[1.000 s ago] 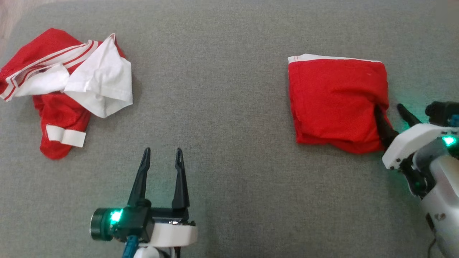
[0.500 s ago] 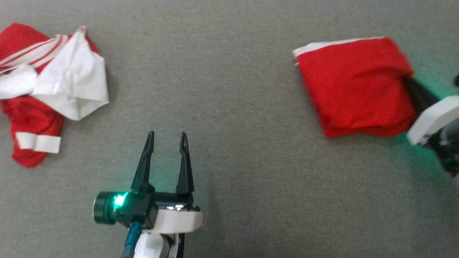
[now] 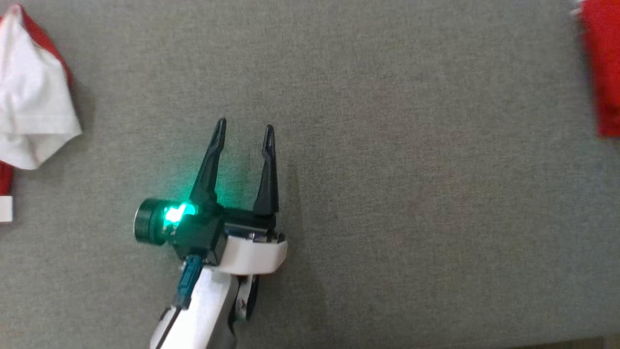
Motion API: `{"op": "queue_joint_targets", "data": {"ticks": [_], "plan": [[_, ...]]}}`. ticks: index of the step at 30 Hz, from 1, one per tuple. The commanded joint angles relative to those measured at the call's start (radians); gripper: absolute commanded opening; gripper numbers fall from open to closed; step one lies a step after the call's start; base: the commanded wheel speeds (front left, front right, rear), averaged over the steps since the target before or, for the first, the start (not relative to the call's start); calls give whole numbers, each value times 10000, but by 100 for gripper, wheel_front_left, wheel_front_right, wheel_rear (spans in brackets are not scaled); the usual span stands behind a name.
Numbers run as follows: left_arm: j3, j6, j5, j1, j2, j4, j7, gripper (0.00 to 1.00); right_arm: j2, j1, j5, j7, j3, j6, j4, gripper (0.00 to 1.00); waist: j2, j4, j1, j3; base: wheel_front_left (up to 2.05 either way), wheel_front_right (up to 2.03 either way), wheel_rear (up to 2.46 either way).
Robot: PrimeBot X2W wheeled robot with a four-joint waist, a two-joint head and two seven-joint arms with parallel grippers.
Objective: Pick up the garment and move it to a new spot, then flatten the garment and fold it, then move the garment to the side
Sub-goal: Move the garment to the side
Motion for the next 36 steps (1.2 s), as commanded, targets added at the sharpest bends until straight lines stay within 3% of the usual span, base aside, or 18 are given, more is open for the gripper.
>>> {"op": "queue_joint_targets", "data": {"ticks": [1,6,10,12,19,22,28,36], "plan": [[177,0,88,-130,-13,-257,-51,100,-671,99,-112,-189,-87,-7,-10,0,0,-8,-2,313,0,0,0],[-63,23,73,-595,-13,-230,-51,100,-1359,-59,-802,-671,-740,-7,585,0,0,86,-2,803,0,0,0],[-205,9,21,-885,-13,-161,-51,100,-1704,-428,-2030,-1242,-1288,-7,1367,0,0,215,-2,1056,0,0,0],[-286,-10,-33,-989,-13,-101,-51,100,-1602,-612,-2612,-1337,-1585,-7,1837,100,0,311,-2,1076,0,0,0],[-267,116,-135,-943,-13,16,-51,100,-557,-1109,-4433,-1563,-2511,-7,2801,100,0,596,-2,549,0,0,0],[-134,256,-81,-673,-13,-27,-51,100,690,-1051,-4641,-1867,-2876,-7,2511,100,0,612,-2,-2,0,0,0],[284,381,156,87,-13,55,-51,100,3040,111,-3715,-2180,-2275,-7,359,100,0,475,-2,-1114,0,0,0],[1084,392,412,1081,-3,247,-51,100,5052,1871,-3268,-2285,-1388,-7,-2144,100,0,463,-2,-2812,0,0,0]]}}
